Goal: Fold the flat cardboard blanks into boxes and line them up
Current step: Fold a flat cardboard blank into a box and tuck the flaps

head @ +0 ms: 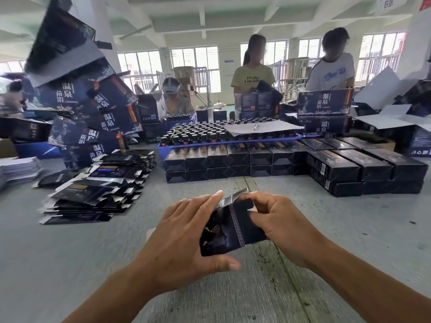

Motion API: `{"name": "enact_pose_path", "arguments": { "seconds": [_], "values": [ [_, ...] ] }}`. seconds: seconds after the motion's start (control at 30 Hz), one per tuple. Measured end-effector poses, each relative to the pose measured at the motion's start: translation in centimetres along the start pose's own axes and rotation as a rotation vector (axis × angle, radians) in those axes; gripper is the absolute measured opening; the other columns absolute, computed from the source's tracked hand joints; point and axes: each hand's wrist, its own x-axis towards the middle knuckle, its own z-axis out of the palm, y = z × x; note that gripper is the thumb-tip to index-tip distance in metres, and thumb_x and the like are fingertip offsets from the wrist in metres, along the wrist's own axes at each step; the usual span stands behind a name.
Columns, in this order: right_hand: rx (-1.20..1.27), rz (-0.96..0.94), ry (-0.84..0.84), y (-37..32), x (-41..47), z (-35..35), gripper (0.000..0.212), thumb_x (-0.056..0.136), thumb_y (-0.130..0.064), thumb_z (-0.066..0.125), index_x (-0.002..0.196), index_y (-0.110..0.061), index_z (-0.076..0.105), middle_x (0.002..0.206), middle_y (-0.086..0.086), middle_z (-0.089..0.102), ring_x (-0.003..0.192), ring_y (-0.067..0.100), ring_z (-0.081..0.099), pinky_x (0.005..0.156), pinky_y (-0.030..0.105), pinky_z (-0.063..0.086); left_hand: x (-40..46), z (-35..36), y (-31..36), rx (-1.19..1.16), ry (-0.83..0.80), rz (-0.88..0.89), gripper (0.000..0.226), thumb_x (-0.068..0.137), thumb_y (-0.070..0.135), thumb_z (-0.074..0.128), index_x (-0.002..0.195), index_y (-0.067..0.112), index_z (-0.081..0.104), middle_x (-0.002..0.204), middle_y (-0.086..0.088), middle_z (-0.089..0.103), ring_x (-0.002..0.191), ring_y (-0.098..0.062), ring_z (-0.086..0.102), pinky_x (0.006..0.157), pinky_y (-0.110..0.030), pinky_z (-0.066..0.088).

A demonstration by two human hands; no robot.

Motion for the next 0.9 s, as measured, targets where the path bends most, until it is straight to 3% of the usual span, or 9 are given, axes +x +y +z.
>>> {"name": "enact_pose_path", "arguments": {
  "seconds": [0.1,0.23,0.33,0.43,0.6,0.77,0.9],
  "values": [
    [-0.016,-0.014,0.002,0.0,-0.2,0.1,0.028,0.098,-0.002,0.058,0.111,-0.023,0.071,0.098,0.002,0.078,0.09,0.021,0.075,0.078,0.041,0.063,0.1,0.4,0.1,-0.008,0.006,0.0,0.11,0.064,0.101,0.035,0.146,0.053,-0.02,0.152,0.03,0.018,0.127,0.017,0.006,0.108,-0.008,-0.001],
    [-0.012,-0.011,-0.06,-0.1,-0.2,-0.1,0.024,0.097,-0.01,0.061,0.113,-0.026,0.069,0.099,-0.001,0.078,0.087,0.018,0.075,0.066,0.025,0.059,0.1,0.3,-0.2,-0.095,0.097,-0.001,0.101,0.065,0.097,0.044,0.144,0.064,-0.01,0.129,0.045,0.022,0.114,0.024,0.018,0.102,-0.008,0.019],
    [0.001,-0.031,-0.101,-0.3,-0.1,-0.3,0.027,0.094,-0.014,0.067,0.118,-0.026,0.068,0.105,-0.002,0.077,0.092,0.018,0.075,0.068,0.024,0.058,0.0,0.1,-0.6,-0.157,0.196,0.02,0.094,0.071,0.087,0.053,0.15,0.052,0.018,0.132,0.029,0.043,0.116,0.001,0.046,0.1,-0.029,0.044],
    [-0.052,-0.089,-0.083,-0.4,-0.2,-0.1,0.034,0.093,-0.012,0.069,0.122,-0.029,0.066,0.105,-0.004,0.077,0.091,0.018,0.075,0.067,0.024,0.058,0.0,-0.1,-0.8,-0.047,0.228,0.076,0.081,0.081,0.08,0.051,0.15,0.046,0.026,0.139,0.007,0.048,0.114,-0.014,0.056,0.09,-0.042,0.055],
    [-0.127,-0.175,-0.03,-0.5,-0.4,0.5,0.046,0.094,-0.011,0.067,0.123,-0.045,0.058,0.104,-0.009,0.076,0.088,0.016,0.075,0.067,0.026,0.06,0.0,-0.2,-1.0,0.033,0.217,0.107,0.067,0.088,0.075,0.044,0.148,0.049,0.032,0.143,0.006,0.038,0.114,-0.013,0.051,0.09,-0.036,0.051],
    [-0.152,-0.218,0.041,-0.6,-0.6,1.0,0.044,0.098,-0.013,0.063,0.132,-0.038,0.055,0.099,-0.007,0.077,0.085,0.012,0.075,0.065,0.024,0.059,0.0,-0.1,-1.1,-0.001,0.245,0.102,0.061,0.087,0.066,0.055,0.143,0.046,0.042,0.142,0.008,0.04,0.115,-0.013,0.05,0.094,-0.037,0.048],
    [-0.128,-0.247,0.095,-0.8,-0.8,1.5,0.047,0.097,-0.012,0.063,0.129,-0.044,0.051,0.101,-0.013,0.076,0.085,0.01,0.075,0.064,0.021,0.058,0.1,-0.3,-1.0,0.012,0.29,0.106,0.059,0.084,0.063,0.058,0.139,0.044,0.047,0.14,0.007,0.043,0.117,-0.013,0.048,0.098,-0.036,0.045]
  ]
}}
